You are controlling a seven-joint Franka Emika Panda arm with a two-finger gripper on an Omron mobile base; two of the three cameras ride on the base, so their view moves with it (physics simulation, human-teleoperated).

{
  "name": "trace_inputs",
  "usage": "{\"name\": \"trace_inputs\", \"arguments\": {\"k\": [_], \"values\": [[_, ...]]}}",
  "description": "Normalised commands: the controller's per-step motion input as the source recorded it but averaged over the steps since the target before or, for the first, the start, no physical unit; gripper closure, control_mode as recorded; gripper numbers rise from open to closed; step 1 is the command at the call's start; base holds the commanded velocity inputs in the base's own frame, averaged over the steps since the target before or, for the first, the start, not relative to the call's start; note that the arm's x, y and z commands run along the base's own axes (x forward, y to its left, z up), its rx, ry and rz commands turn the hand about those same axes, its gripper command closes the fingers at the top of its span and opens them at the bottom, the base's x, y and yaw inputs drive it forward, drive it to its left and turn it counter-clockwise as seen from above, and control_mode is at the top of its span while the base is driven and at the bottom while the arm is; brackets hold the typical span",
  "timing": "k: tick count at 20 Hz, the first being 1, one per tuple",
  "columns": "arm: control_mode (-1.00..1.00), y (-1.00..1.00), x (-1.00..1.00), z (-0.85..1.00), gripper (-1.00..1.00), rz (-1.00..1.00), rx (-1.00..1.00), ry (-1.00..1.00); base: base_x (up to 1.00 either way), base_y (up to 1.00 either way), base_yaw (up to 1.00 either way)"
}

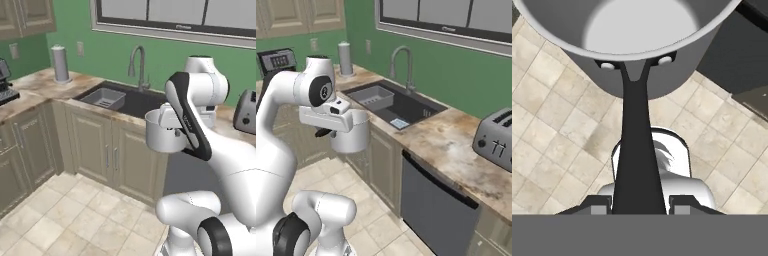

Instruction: Pick the bowl and saucepan and place them in the sink. Then turn on the water.

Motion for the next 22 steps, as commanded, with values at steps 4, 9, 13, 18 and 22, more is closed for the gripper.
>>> {"name": "trace_inputs", "arguments": {"k": [4,9,13,18,22], "values": [[1.00,0.00,0.00,0.00,1.00,0.00,0.00,0.00,0.42,0.53,-0.43],[1.00,0.00,0.00,0.00,1.00,0.00,0.00,0.00,0.47,0.61,-0.39],[1.00,0.00,0.00,0.00,1.00,0.00,0.00,0.00,0.59,0.51,-0.37],[1.00,0.00,0.00,0.00,1.00,0.00,0.00,0.00,0.61,0.28,-0.37],[1.00,0.00,0.00,0.00,1.00,0.00,0.00,0.00,0.56,0.22,-0.38]]}}
